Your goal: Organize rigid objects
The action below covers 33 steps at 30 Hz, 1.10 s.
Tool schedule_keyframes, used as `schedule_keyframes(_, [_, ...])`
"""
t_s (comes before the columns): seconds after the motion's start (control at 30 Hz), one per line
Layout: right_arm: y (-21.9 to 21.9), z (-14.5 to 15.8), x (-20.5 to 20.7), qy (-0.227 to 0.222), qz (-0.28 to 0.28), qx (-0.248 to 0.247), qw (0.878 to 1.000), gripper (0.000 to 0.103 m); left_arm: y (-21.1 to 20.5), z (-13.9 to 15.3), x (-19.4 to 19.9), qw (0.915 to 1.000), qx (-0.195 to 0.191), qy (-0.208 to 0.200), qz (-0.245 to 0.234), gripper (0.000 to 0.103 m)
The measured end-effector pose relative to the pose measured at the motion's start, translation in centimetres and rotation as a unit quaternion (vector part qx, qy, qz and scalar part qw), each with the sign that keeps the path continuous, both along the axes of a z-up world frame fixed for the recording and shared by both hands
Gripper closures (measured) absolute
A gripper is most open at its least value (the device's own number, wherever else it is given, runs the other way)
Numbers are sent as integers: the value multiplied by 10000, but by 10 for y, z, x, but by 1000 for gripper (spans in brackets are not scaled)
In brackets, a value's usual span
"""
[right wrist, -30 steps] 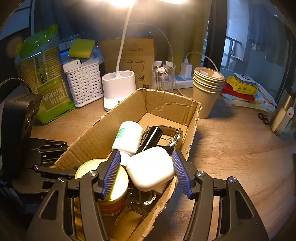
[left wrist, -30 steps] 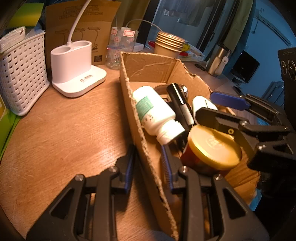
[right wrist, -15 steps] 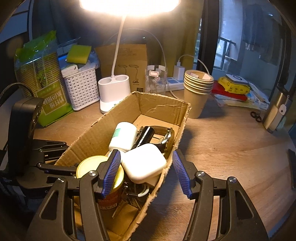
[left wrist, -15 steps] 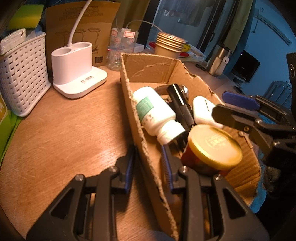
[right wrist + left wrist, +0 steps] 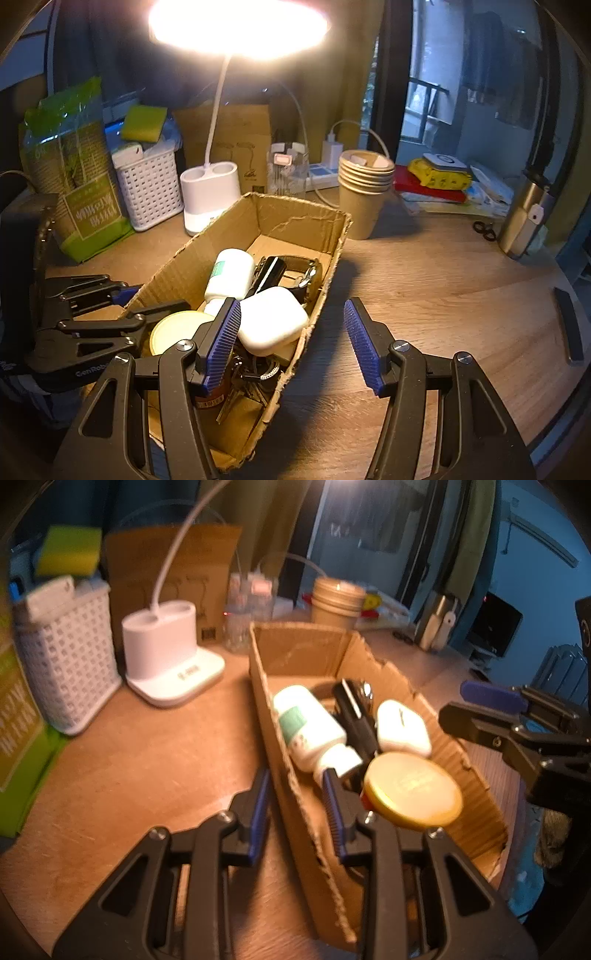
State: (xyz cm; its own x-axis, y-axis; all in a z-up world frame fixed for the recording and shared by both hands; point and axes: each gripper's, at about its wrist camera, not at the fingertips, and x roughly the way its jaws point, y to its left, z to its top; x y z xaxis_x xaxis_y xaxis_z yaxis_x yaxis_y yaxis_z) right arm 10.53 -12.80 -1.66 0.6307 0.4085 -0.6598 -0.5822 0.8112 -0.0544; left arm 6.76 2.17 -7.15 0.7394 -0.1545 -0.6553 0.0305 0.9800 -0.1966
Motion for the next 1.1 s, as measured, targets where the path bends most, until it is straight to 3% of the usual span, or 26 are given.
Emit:
schedule_keyframes(0.17, [-13,14,-10,-325,-297,116,9990,41,1,14,-11,9992,24,-390,7,52])
schedule_keyframes(0.6, [-47,37,-33,-683,-742,317,9944,41,-10,50,-35,9919,329,-1222,91,48])
schedule_keyframes(0.73, [-60,49,-43,-934,-983,440,9898,41,-14,72,-47,9871,292,-1570,96,28])
schedule_keyframes(0.93, [-74,63,-51,-1193,-1221,641,9832,36,-23,105,-60,9798,416,-1955,91,11])
schedule_keyframes(1.1, [-87,73,-59,-1488,-1518,854,9734,36,-32,125,-66,9724,579,-2251,205,9])
